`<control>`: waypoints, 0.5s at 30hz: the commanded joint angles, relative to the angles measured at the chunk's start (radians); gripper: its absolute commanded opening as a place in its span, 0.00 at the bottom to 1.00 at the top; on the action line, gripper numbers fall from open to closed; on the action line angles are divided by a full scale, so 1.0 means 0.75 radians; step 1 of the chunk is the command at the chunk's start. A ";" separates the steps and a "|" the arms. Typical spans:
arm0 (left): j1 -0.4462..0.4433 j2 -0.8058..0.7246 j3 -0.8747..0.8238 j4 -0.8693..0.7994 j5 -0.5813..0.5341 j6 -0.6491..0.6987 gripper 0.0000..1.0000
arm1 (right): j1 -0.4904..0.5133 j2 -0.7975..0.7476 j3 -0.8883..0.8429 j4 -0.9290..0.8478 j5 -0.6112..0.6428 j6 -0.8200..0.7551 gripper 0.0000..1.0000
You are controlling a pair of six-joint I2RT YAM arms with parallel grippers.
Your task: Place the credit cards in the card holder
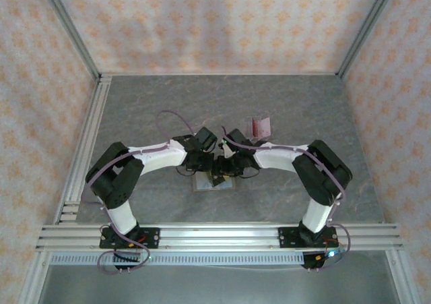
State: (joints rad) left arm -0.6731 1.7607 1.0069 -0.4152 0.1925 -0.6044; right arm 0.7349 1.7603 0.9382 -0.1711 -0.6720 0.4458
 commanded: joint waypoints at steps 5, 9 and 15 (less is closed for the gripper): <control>0.008 0.111 -0.127 -0.084 -0.027 -0.018 0.00 | 0.014 0.035 0.061 -0.024 -0.027 -0.035 0.35; 0.010 0.101 -0.127 -0.094 -0.029 -0.018 0.00 | 0.014 0.034 0.093 -0.088 0.010 -0.069 0.24; 0.009 0.065 -0.112 -0.113 -0.022 -0.014 0.00 | 0.014 0.015 0.101 -0.136 0.036 -0.092 0.15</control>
State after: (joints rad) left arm -0.6712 1.7374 0.9909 -0.3962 0.1947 -0.6048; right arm 0.7345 1.7699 0.9859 -0.2481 -0.6590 0.4042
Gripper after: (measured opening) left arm 0.047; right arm 0.155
